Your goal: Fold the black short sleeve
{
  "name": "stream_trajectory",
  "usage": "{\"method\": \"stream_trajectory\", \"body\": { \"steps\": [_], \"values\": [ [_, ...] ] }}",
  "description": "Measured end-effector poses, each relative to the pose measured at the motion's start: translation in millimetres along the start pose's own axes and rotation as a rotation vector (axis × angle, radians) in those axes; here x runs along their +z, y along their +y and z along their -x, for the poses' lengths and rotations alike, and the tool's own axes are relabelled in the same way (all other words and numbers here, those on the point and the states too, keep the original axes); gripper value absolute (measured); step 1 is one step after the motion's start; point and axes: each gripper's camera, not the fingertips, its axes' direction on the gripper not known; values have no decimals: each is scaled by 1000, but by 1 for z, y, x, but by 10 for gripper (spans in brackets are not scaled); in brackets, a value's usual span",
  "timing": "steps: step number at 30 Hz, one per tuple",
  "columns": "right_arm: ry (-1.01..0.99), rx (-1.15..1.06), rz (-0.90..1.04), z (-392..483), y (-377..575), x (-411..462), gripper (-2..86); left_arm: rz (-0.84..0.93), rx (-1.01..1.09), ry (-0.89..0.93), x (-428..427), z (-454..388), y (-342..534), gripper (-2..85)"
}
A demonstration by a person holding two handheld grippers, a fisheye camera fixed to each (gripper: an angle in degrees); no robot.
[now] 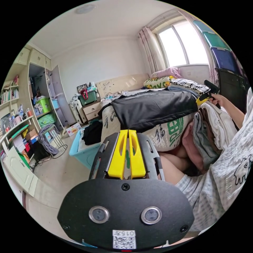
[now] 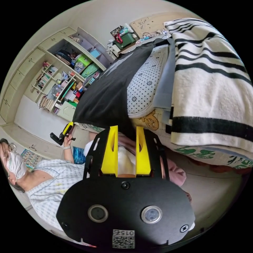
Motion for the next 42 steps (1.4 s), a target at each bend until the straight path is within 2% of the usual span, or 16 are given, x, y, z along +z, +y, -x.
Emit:
{"method": "stream_trajectory", "body": {
  "steps": [2,4,9,12,14,16,18,21,23,26,30,37,39,42],
  "values": [
    [0,-24,134,4,-14,22,47,9,-15,20,14,-1,26,1],
    [13,-36,187,8,-20,30,21,4,-32,22,20,0,46,1],
    [81,-57,42,16,-12,-1,18,-13,-48,7,18,1,105,2],
    [85,-68,-65,17,-7,-17,59,-4,-72,-9,23,4,151,7],
    [56,-83,-7,21,-14,-7,90,-33,-136,1,31,13,186,19],
    [78,-81,54,26,-22,6,86,-73,-212,14,42,21,205,52],
    [120,-60,87,28,-27,13,59,-86,-281,87,67,31,218,85],
    [112,-68,97,30,-25,11,14,-33,-311,220,127,30,234,71],
    [138,-80,83,34,-14,1,4,36,-280,196,158,11,249,31],
    [143,-88,43,37,1,-17,0,46,-256,177,160,1,277,16],
    [175,-103,62,44,9,-20,-1,42,-284,181,157,0,319,11],
    [213,-118,170,54,3,-9,27,99,-214,140,192,-27,366,22],
    [227,-124,156,57,8,-20,45,97,-213,135,188,-22,378,32],
    [245,-167,20,67,21,-55,51,59,-251,74,172,3,391,57]
  ]
}}
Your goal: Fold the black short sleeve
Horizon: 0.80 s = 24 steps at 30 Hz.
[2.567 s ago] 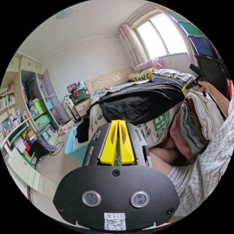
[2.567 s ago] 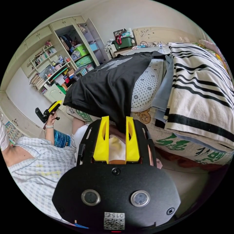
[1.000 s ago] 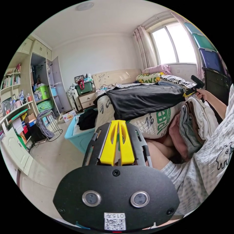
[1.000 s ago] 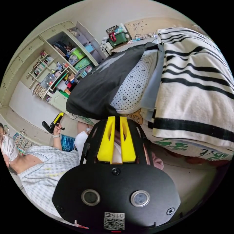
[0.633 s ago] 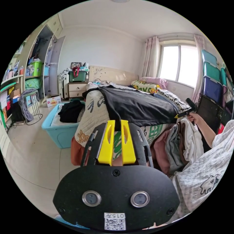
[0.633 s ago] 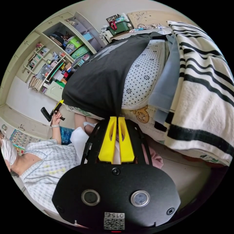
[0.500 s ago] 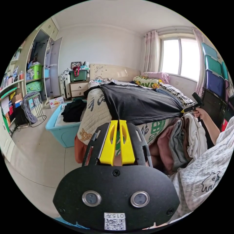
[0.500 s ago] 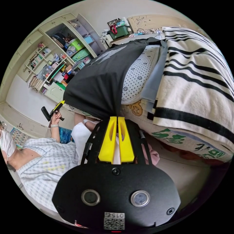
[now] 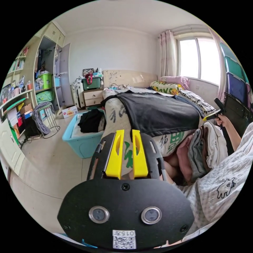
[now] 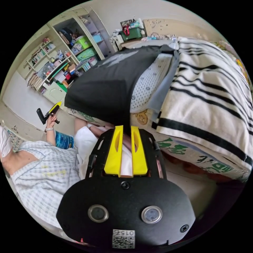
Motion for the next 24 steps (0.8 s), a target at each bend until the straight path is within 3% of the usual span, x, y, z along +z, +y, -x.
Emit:
{"method": "stream_trajectory", "body": {
  "steps": [3,5,8,10,13,17,24],
  "values": [
    [112,-87,-277,16,10,-43,40,-53,-44,19,2,27,-20,69],
    [307,-188,-560,46,19,-63,35,-91,-41,29,28,31,-48,71],
    [494,-188,-722,69,3,-60,33,-135,-35,87,90,34,-93,73],
    [466,-144,-669,61,-27,-53,57,-99,-71,150,146,44,-128,81],
    [196,17,-417,11,-95,-32,98,36,-140,214,259,65,-186,101],
    [60,196,-199,-47,-143,7,65,294,-187,266,389,73,-226,91],
    [-80,192,-224,-74,-148,-1,29,377,24,187,431,26,-244,69]
  ]
}}
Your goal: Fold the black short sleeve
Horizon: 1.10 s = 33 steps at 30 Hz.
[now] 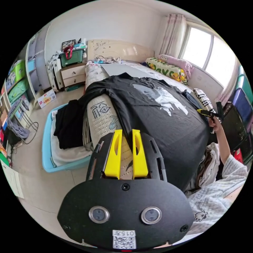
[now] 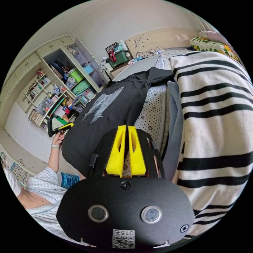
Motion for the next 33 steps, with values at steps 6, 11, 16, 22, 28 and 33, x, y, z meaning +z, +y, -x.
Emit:
{"method": "stream_trajectory", "body": {
  "steps": [6,11,16,22,28,33],
  "values": [
    [165,-23,-79,7,-23,-32,76,-84,52,-152,-38,-34,-54,83],
    [104,153,-235,-14,-93,-48,114,-330,184,-100,-82,-118,-173,77],
    [149,402,-231,-53,-158,-9,115,-101,424,12,36,-228,-317,71],
    [181,616,-284,-88,-194,26,110,63,524,2,159,-285,-370,73],
    [250,623,-382,-86,-225,33,128,95,501,-56,171,-281,-371,73],
    [364,480,-380,-74,-266,35,141,134,478,-14,183,-273,-387,73]
  ]
}}
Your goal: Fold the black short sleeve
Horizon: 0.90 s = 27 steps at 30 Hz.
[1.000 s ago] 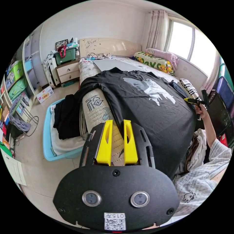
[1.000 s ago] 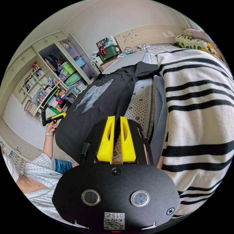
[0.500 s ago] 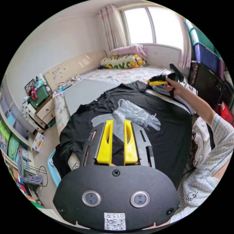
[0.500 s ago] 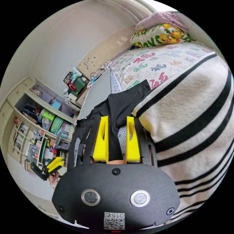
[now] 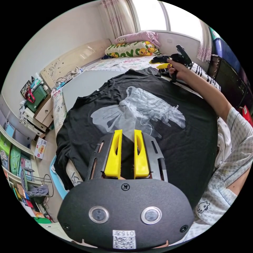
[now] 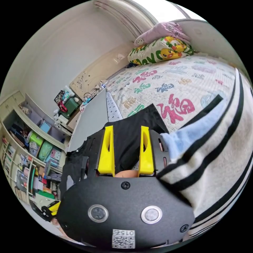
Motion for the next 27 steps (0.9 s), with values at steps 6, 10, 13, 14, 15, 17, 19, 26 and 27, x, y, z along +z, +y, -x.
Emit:
{"method": "stream_trajectory", "body": {
  "steps": [6,10,13,14,15,17,19,26,27],
  "values": [
    [375,88,73,-27,-37,30,118,11,-13,7,8,8,1,88],
    [346,76,170,-27,-47,42,132,-36,-72,70,2,33,18,91],
    [426,-7,173,-11,-42,48,122,-57,-103,109,2,48,32,90],
    [423,-3,170,-11,-41,46,110,-62,-110,121,2,52,37,89],
    [419,7,164,-11,-41,44,96,-64,-113,125,2,53,39,88],
    [346,-3,135,-11,-36,37,29,-69,-119,129,2,56,49,87],
    [320,-32,100,-7,-33,29,3,-68,-118,121,2,54,55,86],
    [99,-295,-112,28,-6,-24,-7,-58,-136,62,1,48,83,86],
    [56,-315,-117,31,-5,-28,-7,-59,-135,56,0,46,85,86]
  ]
}}
